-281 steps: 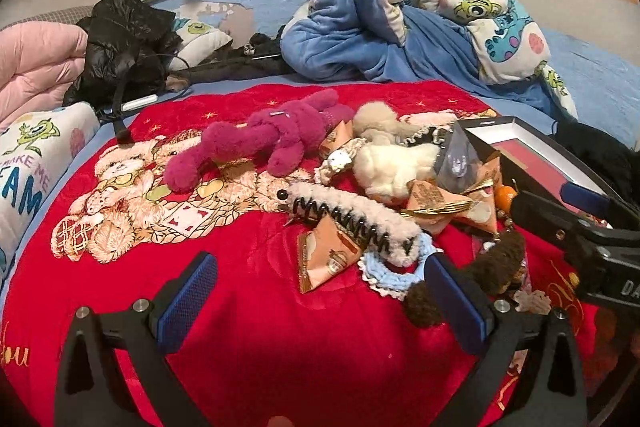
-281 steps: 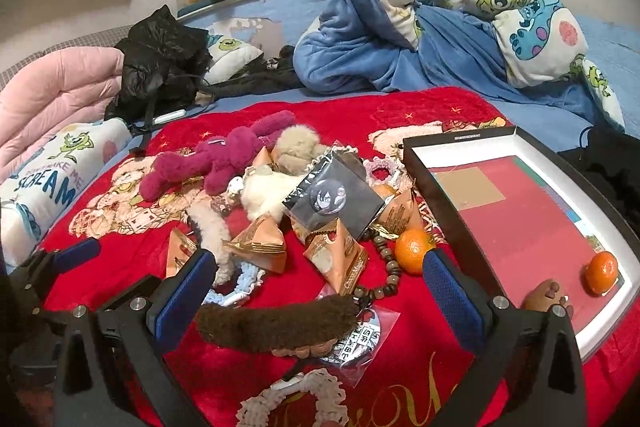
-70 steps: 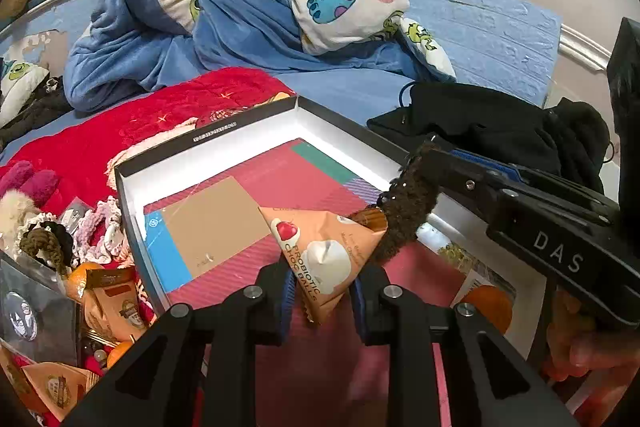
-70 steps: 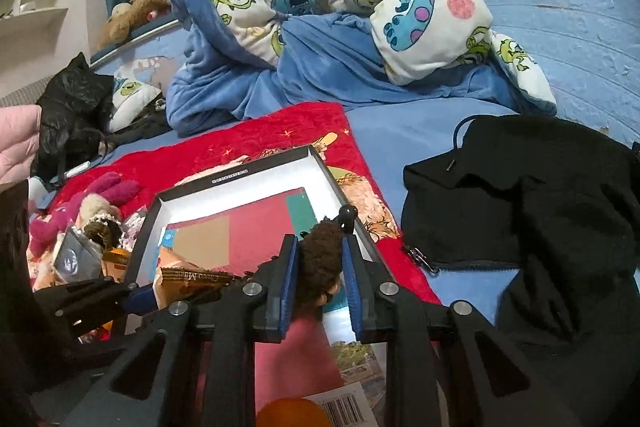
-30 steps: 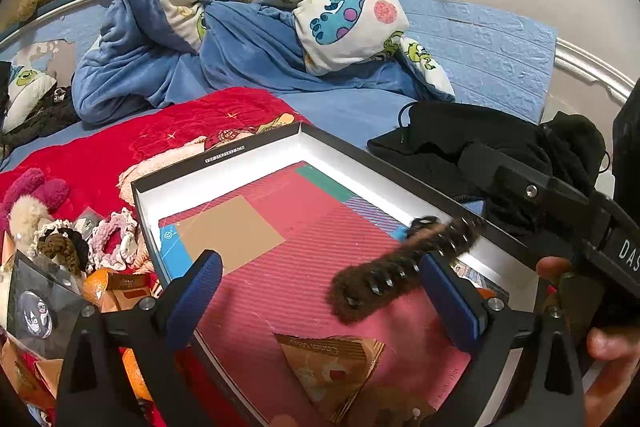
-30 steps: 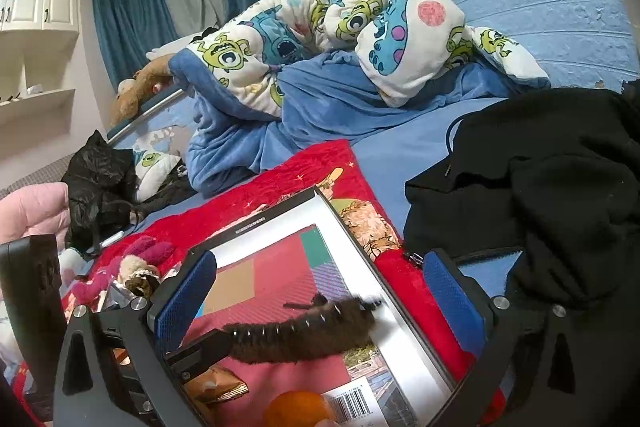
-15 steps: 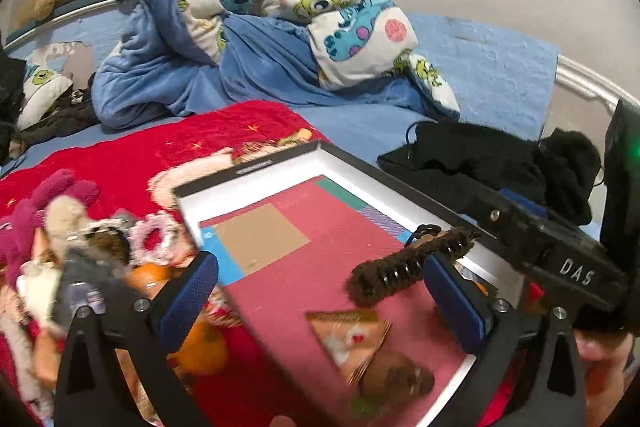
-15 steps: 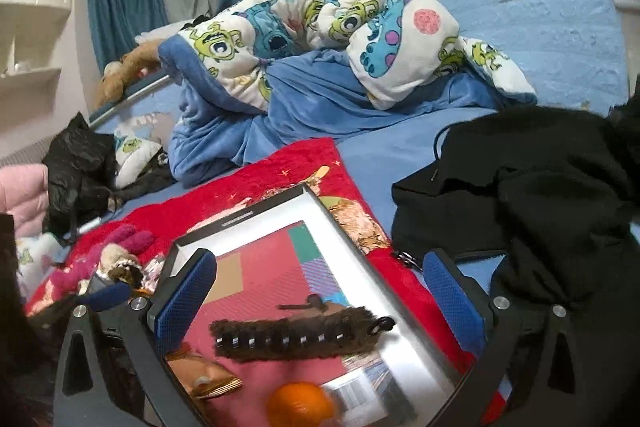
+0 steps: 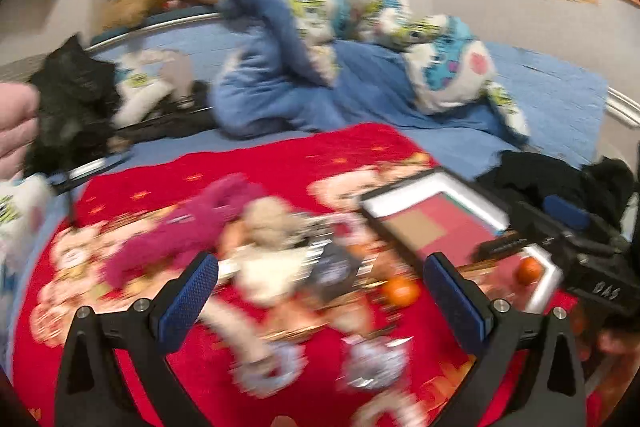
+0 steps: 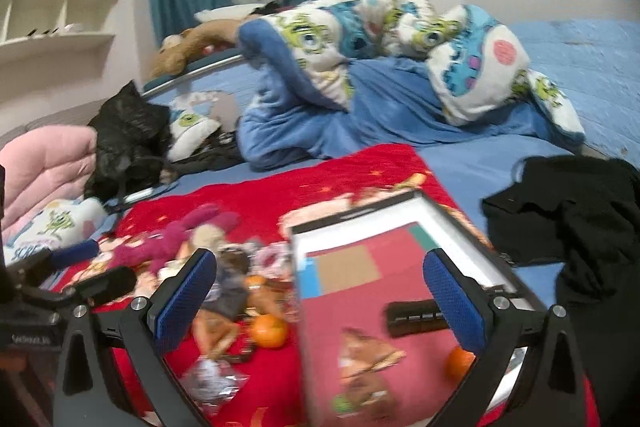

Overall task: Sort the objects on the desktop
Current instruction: 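Move both open tools back toward the pile, then grasp another tan triangular snack packet with the right tool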

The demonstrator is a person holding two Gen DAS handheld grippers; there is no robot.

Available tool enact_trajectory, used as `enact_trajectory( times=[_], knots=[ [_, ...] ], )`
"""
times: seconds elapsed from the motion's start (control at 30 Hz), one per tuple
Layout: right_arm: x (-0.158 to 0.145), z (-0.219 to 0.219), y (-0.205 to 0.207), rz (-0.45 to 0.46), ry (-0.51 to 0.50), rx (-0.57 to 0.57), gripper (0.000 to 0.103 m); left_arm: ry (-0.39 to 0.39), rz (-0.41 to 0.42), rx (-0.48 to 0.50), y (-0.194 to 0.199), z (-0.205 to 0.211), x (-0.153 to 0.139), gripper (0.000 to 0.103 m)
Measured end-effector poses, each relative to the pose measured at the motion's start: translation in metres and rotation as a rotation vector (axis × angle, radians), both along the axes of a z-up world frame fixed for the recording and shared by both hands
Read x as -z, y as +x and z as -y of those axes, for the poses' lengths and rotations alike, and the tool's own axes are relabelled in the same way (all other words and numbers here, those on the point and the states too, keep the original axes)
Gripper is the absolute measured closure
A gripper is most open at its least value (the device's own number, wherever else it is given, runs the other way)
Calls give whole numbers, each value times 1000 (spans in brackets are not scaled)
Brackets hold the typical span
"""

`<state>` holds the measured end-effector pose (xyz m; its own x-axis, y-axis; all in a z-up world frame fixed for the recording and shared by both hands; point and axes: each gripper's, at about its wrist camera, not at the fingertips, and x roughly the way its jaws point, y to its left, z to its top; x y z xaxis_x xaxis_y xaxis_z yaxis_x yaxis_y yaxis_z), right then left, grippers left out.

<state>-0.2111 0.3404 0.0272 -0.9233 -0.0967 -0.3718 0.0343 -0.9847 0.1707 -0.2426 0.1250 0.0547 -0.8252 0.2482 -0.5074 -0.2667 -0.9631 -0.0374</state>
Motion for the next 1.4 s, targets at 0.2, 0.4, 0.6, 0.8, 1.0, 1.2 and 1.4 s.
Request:
enact_trajectory(
  times=[0.2, 0.4, 0.6, 0.8, 1.0, 1.2, 1.4],
  knots=[
    [-11, 60, 0, -5, 25, -62, 0, 60, 20, -130, 22, 87, 14, 0],
    [-11, 116, -9, -6, 23, -108, 0, 75, 49, -197, 21, 120, 33, 0],
    [3, 134, -12, 5, 21, -114, 0, 33, 51, -183, 19, 108, 43, 0],
    [18, 125, -20, 27, 38, -99, 0, 11, 79, -157, 3, 87, 57, 0],
    [29, 109, -27, 56, -2, -95, 0, -49, 116, -153, -12, 71, 79, 0],
    [45, 111, -33, 98, 1, -106, 0, -65, 150, -139, -23, 62, 96, 0],
    [63, 118, -44, 141, 21, -139, 0, -103, 157, -141, -35, 54, 106, 0]
  ],
)
